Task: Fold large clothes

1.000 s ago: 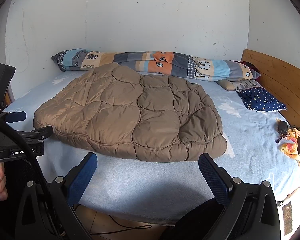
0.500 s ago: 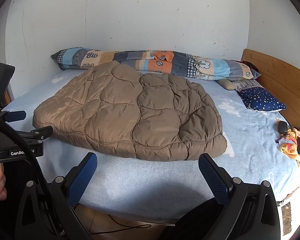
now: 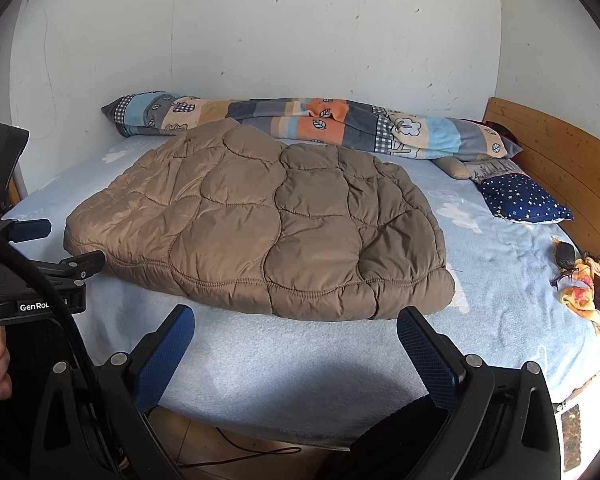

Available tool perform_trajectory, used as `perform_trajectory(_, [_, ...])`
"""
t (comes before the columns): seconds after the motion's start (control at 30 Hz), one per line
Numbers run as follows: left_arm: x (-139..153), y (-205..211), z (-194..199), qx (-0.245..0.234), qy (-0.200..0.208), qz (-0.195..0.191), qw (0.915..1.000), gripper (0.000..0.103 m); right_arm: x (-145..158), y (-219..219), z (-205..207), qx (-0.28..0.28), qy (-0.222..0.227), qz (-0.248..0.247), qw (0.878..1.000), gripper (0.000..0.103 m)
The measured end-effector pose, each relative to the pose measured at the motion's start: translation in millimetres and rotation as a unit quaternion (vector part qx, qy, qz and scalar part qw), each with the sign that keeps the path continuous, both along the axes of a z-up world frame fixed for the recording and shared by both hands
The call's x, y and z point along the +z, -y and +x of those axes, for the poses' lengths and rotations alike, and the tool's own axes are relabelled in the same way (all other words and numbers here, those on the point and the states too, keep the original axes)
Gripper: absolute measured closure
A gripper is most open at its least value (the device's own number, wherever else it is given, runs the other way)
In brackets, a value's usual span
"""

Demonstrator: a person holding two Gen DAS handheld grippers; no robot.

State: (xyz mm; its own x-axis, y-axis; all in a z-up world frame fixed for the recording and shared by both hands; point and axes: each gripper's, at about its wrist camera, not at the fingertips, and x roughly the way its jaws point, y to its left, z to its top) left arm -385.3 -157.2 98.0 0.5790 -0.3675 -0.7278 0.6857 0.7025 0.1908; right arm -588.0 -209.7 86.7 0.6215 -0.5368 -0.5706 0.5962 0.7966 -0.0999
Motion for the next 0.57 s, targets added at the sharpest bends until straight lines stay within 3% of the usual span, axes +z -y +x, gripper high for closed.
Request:
perform_trajectory(0.3, [-0.7,0.0,-0.1,-0.001,0.0,0.0,1.0,0.014,-0.3,0.8,0.0,0.0,0.0,0.0,1.0,0.0])
perform_trajectory(0.57, [0.4,-5.0,9.5,-0.011,-0.032,-0.016,0.9993,0.014,4.1,-0.1,-5.3,0.007,0.015,0.003,1.0,0.0])
